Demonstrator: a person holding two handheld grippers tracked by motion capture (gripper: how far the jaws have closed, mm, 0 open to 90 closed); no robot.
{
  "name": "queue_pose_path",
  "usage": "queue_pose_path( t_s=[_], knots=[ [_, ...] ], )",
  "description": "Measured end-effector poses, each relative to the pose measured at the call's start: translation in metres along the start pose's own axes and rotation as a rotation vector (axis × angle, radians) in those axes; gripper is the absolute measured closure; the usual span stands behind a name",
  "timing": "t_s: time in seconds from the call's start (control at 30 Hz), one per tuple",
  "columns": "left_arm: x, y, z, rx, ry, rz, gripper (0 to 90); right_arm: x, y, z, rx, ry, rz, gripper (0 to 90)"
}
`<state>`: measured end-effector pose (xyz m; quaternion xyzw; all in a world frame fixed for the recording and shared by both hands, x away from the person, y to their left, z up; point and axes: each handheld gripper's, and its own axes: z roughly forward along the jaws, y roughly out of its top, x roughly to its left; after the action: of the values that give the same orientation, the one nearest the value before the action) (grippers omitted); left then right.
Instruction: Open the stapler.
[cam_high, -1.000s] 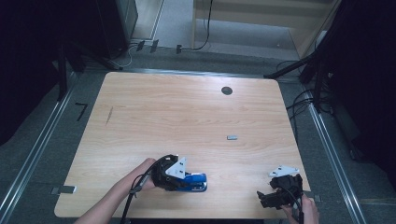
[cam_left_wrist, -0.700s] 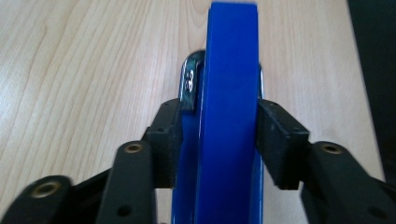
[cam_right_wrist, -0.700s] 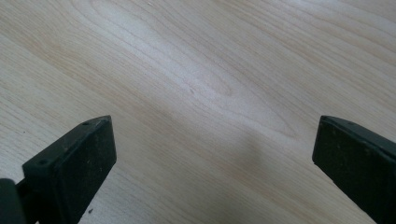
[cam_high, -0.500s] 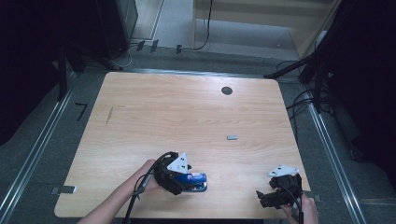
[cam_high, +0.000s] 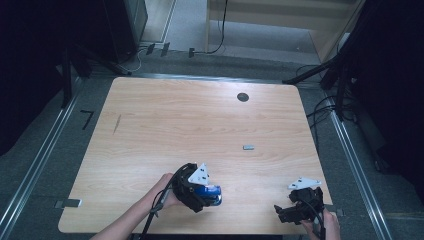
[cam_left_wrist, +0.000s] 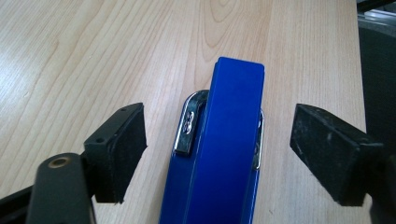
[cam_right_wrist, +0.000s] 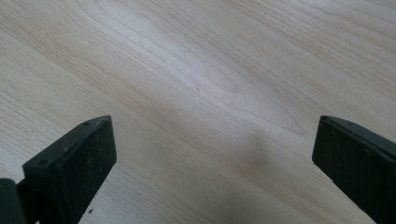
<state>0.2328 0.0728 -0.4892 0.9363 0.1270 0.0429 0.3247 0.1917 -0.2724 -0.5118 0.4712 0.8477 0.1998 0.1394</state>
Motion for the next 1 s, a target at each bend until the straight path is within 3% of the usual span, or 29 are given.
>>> queue_pose_path(
  t_s=[0.17, 0.4, 0.57, 0.9, 1.0],
  knots=[
    [-0.004, 0.006, 0.002, -0.010, 0.000, 0.017, 34.2, -0.001, -0.003, -0.002, -0.006, -0.002, 0.005, 0.2],
    [-0.010, 0.012, 0.011, 0.002, 0.023, 0.034, 41.3, -0.002, -0.009, -0.004, -0.004, 0.001, 0.025, 0.2],
    [-0.011, 0.014, 0.017, -0.003, 0.041, 0.034, 47.7, 0.001, -0.010, -0.005, -0.002, 0.001, 0.011, 0.3],
    [-0.014, 0.017, 0.021, 0.007, 0.052, 0.079, 57.7, -0.001, -0.015, -0.004, 0.004, 0.025, 0.019, 0.3],
    [-0.013, 0.017, 0.020, 0.002, 0.053, 0.075, 62.3, -0.001, -0.017, -0.003, 0.008, 0.030, 0.015, 0.5]
  ],
)
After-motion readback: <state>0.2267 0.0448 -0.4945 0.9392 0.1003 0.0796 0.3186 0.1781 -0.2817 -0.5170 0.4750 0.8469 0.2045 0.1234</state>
